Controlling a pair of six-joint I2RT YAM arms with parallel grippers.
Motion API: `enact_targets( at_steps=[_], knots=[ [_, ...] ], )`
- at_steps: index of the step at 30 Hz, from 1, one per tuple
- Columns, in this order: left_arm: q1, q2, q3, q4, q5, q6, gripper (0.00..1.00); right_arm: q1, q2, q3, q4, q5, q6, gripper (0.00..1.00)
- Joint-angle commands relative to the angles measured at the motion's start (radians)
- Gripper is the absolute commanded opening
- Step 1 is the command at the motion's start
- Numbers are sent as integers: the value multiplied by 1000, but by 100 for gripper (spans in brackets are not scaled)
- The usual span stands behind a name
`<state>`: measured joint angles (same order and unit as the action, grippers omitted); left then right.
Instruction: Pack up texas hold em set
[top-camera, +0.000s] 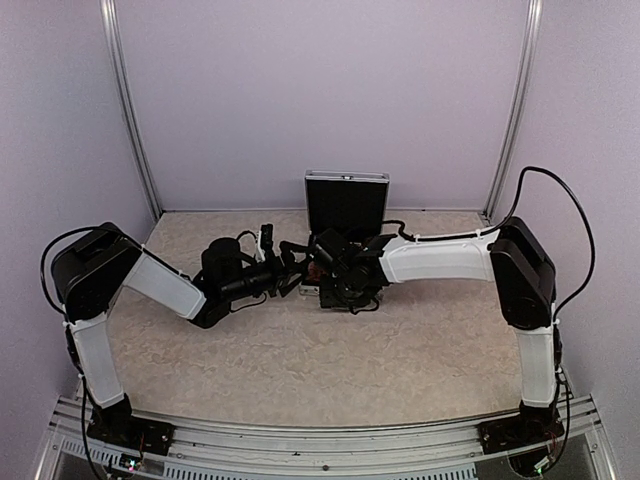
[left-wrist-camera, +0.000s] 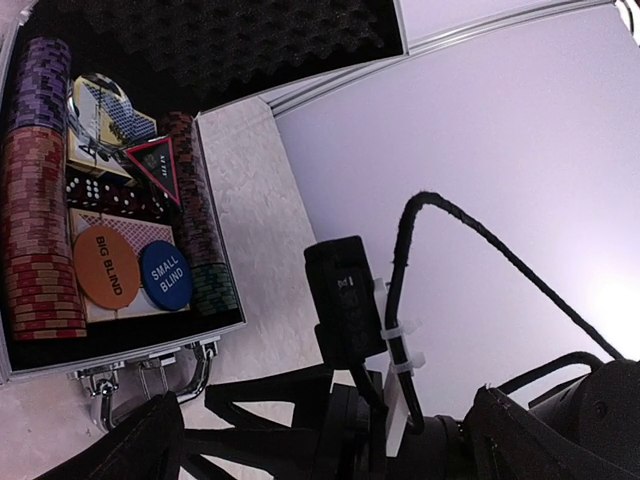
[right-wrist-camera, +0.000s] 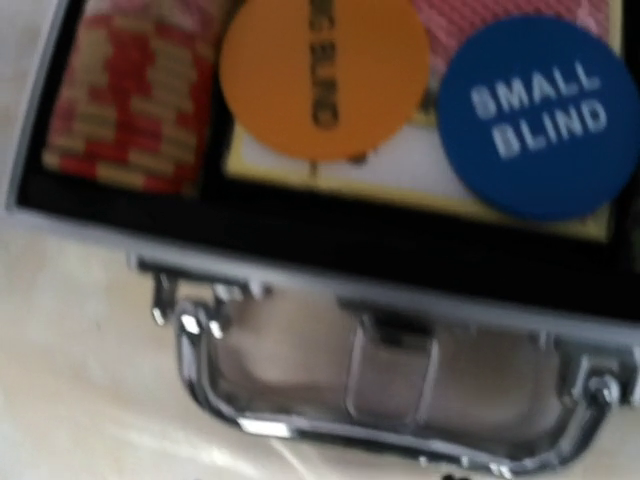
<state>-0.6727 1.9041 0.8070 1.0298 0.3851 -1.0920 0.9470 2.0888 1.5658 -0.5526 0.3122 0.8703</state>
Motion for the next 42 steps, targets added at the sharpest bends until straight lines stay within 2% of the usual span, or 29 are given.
enact_targets(
  at_steps=[1, 28, 34, 42],
  knots=[
    [11, -28, -18, 60, 14, -3, 99, 2, 64, 76, -48, 47, 21, 50],
    [12, -4, -22, 98, 33, -22, 99, -51, 156, 124, -57, 47, 38, 46],
    [10, 1, -22, 104, 35, -24, 99, -51, 172, 135, -63, 45, 37, 40],
    [9, 7, -24, 116, 38, -29, 99, -50, 163, 108, -76, 47, 54, 38]
  ],
)
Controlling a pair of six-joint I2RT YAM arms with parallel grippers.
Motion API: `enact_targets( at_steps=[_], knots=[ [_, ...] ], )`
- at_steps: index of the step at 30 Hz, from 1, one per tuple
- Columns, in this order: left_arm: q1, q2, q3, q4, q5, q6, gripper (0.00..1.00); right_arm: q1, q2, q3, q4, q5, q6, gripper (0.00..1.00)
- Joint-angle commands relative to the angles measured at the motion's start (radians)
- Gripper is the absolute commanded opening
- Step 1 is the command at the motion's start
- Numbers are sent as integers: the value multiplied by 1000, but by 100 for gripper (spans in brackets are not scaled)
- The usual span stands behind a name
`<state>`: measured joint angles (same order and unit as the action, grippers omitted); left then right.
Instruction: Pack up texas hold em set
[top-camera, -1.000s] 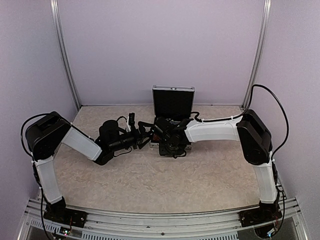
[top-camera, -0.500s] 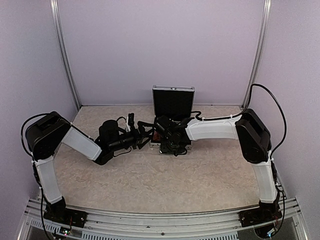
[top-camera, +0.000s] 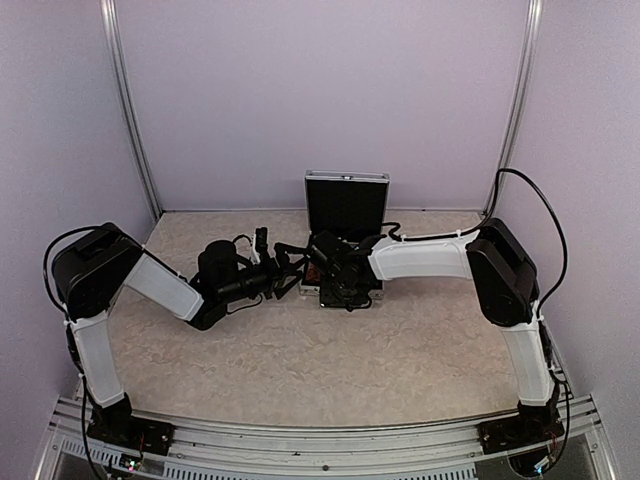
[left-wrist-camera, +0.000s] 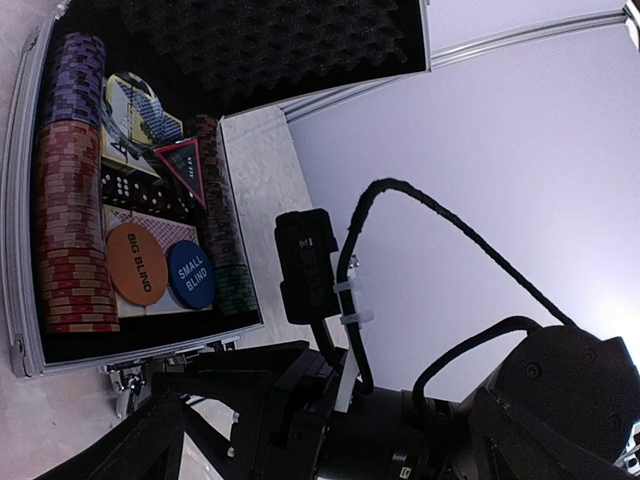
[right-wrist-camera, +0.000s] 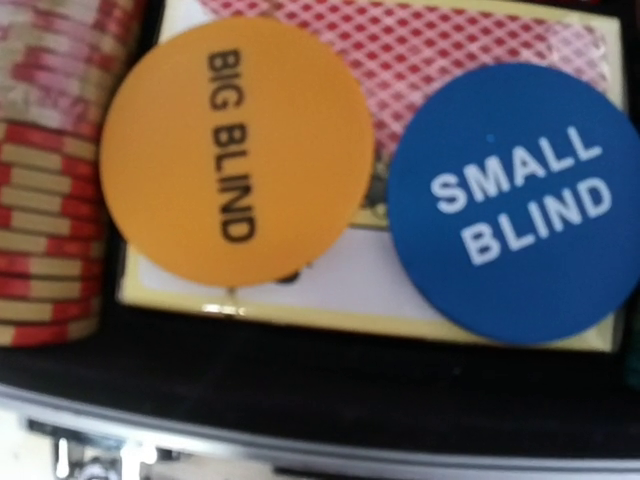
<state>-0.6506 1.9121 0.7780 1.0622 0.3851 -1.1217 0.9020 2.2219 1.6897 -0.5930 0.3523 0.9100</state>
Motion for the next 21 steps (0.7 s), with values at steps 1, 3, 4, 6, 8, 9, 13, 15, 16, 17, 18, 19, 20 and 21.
enact_targets(
  at_steps=[1, 3, 4, 6, 8, 9, 13, 15, 16, 17, 18, 19, 20, 21],
  knots=[
    [-14, -1, 6, 85, 38, 0, 99, -5, 30, -19, -38, 7, 18, 38],
    [-14, -1, 7, 85, 37, 0, 99, -7, 29, -31, -37, 6, 22, 39],
    [-14, -1, 8, 85, 37, 0, 99, -6, 29, -35, -35, 5, 23, 38],
    [-15, -1, 9, 86, 38, 0, 99, -6, 34, -35, -36, 3, 25, 38],
    [-17, 1, 9, 86, 38, 0, 99, -6, 38, -35, -39, 0, 25, 38],
    [-17, 1, 9, 87, 38, 0, 99, -7, 38, -36, -40, -1, 26, 37],
    [-21, 7, 9, 89, 37, -1, 99, -6, 25, -42, -41, 6, 29, 30],
    [-24, 11, 11, 91, 36, -2, 99, -6, 20, -42, -43, 10, 27, 26],
    [-24, 12, 12, 92, 37, -3, 99, -5, 18, -42, -45, 11, 25, 24],
    [-25, 14, 12, 94, 36, -4, 99, -5, 16, -42, -46, 11, 24, 21],
    [-26, 15, 11, 94, 36, -4, 99, -5, 14, -42, -47, 13, 24, 20],
    [-26, 17, 11, 97, 37, -6, 99, -6, 11, -42, -47, 14, 24, 19],
    [-26, 18, 12, 97, 37, -7, 99, -5, 8, -42, -48, 15, 23, 18],
    [-26, 18, 12, 98, 38, -8, 99, -6, 5, -42, -50, 14, 23, 18]
  ],
)
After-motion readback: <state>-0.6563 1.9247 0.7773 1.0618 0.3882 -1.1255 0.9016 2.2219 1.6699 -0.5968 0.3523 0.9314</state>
